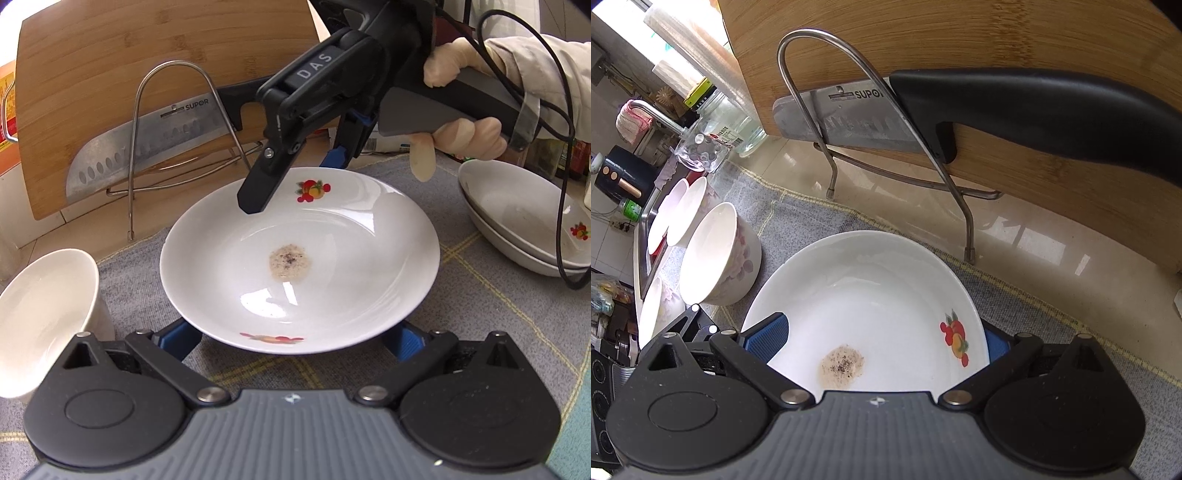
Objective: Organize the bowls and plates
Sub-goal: 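Lift the stained plate off the towel with the right tool, then carry the stained plate with the right tool toward the plate stack by the green jar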
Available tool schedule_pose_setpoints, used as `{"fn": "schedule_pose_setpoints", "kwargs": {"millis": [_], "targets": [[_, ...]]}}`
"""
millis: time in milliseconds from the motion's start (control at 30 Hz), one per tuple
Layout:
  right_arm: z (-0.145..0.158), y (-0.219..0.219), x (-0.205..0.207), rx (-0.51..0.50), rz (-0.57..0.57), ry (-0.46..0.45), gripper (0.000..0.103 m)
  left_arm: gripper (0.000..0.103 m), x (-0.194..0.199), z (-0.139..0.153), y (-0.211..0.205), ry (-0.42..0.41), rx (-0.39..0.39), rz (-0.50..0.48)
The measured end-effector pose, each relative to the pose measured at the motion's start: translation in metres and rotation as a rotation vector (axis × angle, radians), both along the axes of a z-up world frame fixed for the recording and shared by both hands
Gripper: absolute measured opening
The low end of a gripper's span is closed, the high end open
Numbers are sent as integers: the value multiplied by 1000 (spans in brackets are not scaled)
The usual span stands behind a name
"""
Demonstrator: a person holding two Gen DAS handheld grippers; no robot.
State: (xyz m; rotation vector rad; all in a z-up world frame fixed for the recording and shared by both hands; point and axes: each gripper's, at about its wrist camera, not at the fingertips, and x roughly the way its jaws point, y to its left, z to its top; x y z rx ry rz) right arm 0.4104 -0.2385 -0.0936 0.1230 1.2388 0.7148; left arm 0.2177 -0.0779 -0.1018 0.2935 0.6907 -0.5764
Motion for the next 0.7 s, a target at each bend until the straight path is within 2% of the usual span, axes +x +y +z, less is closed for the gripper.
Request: {"fn": "schedule_pose_setpoints", "kwargs": {"millis": [167, 500, 700], "targets": [[-1, 1, -12, 0, 11, 21, 103, 102, -6, -2, 3, -3, 19, -23], [-2, -3, -12, 45, -37, 18, 103, 102, -5, -6, 8, -12, -2, -31], [0, -1, -17, 31, -38, 13, 103, 102, -11, 0, 9, -14, -18, -13]]}}
